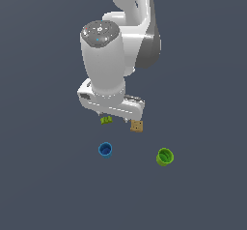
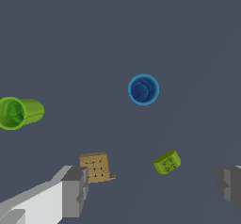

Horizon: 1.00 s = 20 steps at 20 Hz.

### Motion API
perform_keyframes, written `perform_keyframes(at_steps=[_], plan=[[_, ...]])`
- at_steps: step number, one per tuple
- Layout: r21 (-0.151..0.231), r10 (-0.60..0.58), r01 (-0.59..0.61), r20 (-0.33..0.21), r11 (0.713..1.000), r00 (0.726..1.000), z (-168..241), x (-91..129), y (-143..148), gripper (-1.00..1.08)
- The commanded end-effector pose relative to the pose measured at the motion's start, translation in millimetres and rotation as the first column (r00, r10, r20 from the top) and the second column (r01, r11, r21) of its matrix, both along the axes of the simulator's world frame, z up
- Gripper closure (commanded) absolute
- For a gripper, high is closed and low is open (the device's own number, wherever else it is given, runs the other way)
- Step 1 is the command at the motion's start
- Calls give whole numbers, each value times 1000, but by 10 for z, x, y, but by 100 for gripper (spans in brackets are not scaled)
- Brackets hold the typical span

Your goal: Pick up a designated object from a clutter of objects.

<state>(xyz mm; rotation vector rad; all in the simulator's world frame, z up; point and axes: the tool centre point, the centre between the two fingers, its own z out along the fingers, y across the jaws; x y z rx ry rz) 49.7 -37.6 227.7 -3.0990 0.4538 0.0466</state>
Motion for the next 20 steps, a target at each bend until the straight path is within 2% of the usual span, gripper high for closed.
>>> perform_keyframes(at_steps=[1,10,15,20], plan=[[-1,-76,76,4,997,997,-212,127,-63,-92],[-8,-311,311,18,950,950,-942,459,-283,-92],[-11,-387,387,24,922,922,-1208,542,-364,-92],[-13,-426,426,28,905,904,-1350,579,-407,-92]])
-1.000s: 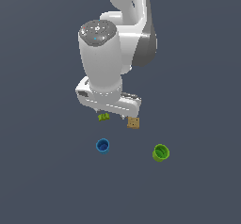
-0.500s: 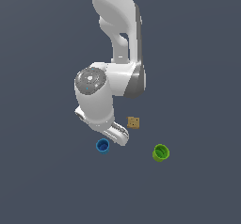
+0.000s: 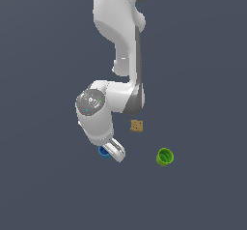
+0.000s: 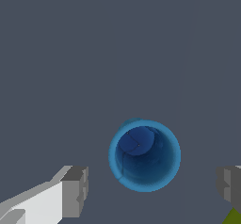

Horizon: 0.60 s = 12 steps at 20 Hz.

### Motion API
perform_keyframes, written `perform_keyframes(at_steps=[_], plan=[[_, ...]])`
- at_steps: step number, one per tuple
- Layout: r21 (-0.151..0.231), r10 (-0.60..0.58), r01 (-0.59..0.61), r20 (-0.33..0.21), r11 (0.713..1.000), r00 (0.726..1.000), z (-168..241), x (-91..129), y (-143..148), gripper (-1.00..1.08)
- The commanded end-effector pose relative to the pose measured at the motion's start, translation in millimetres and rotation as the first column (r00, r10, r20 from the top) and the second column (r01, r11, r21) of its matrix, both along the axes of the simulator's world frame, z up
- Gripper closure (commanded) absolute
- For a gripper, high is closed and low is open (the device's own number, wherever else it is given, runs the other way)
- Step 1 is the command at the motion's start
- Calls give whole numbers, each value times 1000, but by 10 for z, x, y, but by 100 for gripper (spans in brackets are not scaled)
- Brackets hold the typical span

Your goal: Pick up a designated object from a clutter of objects.

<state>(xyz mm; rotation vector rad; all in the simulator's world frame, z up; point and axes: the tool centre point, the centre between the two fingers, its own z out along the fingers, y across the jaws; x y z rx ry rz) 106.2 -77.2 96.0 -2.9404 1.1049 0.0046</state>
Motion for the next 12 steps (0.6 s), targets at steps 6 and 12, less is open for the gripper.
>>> perform_keyframes(at_steps=[6,12], plan=[[-1,-14,14,1,1000,1000,-64,12,-14,-92],[-1,-17,17,2,1000,1000,-305,7,-16,-92]])
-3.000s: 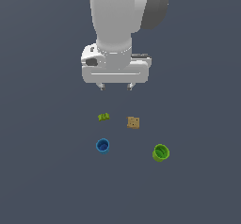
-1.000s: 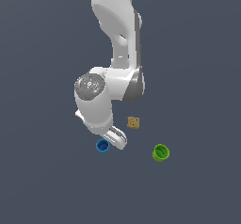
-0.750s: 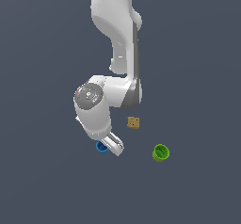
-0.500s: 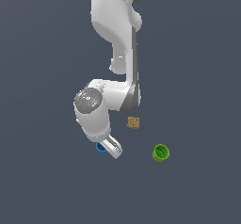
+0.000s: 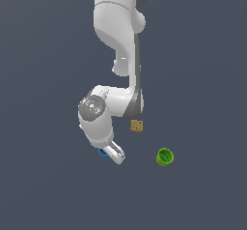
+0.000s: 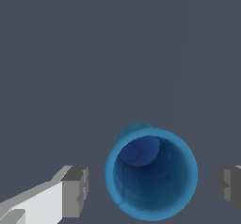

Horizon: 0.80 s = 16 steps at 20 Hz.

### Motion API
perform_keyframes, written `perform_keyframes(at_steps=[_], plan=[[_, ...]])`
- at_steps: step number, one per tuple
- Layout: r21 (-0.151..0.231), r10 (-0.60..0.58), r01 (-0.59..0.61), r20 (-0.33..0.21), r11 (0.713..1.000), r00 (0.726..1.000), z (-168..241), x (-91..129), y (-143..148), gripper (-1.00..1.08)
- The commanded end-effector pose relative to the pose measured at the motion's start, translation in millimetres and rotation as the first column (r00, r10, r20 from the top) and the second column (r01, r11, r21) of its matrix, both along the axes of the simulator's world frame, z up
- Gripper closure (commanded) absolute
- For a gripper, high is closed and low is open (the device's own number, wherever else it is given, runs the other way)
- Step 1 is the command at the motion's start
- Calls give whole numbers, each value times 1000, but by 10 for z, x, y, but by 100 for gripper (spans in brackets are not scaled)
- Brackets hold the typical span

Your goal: Pick up a designated object from a clutter of objects.

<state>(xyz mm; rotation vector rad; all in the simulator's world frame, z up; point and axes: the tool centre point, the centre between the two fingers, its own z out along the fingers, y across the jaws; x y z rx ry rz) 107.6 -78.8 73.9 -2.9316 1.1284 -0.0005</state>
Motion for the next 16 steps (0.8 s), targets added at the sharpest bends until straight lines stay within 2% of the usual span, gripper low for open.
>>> perform_keyframes(at_steps=[1,9,10,16], plan=[[0,-2,2,-1,1000,1000,-144,-9,-2,-92],[0,-3,3,-1,1000,1000,-338,5,-2,-92],[0,-3,3,-1,1000,1000,-338,5,-2,108],[0,-3,3,-1,1000,1000,-338,5,-2,108]])
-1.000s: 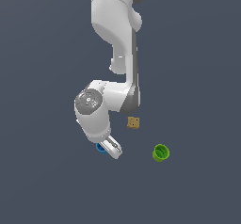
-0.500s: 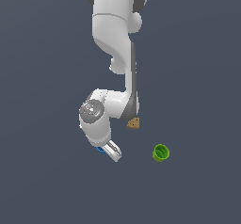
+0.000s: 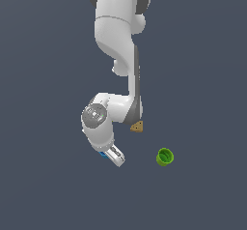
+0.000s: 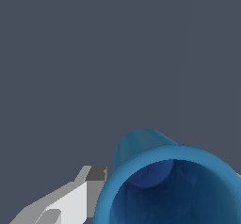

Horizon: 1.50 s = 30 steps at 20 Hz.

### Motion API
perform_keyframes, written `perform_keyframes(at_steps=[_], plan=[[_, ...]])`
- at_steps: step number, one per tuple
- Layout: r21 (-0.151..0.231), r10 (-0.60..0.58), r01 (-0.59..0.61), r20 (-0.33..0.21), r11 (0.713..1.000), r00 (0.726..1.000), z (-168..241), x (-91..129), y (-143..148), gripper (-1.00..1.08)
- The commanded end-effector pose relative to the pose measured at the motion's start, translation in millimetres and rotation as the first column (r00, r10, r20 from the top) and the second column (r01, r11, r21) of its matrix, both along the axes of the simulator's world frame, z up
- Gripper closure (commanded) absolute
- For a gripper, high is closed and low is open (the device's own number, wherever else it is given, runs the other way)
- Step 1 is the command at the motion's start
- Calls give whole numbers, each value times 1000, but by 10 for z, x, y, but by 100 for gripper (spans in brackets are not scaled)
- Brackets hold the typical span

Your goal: Pick up a designated object from a clutter of objects.

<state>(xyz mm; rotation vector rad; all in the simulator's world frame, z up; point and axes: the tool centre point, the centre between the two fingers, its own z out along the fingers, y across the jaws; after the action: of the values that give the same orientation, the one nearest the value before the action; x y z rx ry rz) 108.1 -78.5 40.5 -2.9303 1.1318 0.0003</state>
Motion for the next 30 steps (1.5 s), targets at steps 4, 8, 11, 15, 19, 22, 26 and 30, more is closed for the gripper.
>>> perform_keyframes(at_steps=[4,8,11,15,19,22,26,30], plan=[[0,-1,1,0,1000,1000,-2,0,-4,108],[0,-1,1,0,1000,1000,41,-8,-14,108],[0,-1,1,0,1000,1000,131,-24,-37,108],[0,0,0,0,1000,1000,334,-59,-88,108],[1,-1,1,0,1000,1000,636,-112,-168,108],[1,-1,1,0,1000,1000,928,-163,-243,108],[1,-1,1,0,1000,1000,1385,-240,-364,108],[1,-2,2,0,1000,1000,1864,-319,-493,108]])
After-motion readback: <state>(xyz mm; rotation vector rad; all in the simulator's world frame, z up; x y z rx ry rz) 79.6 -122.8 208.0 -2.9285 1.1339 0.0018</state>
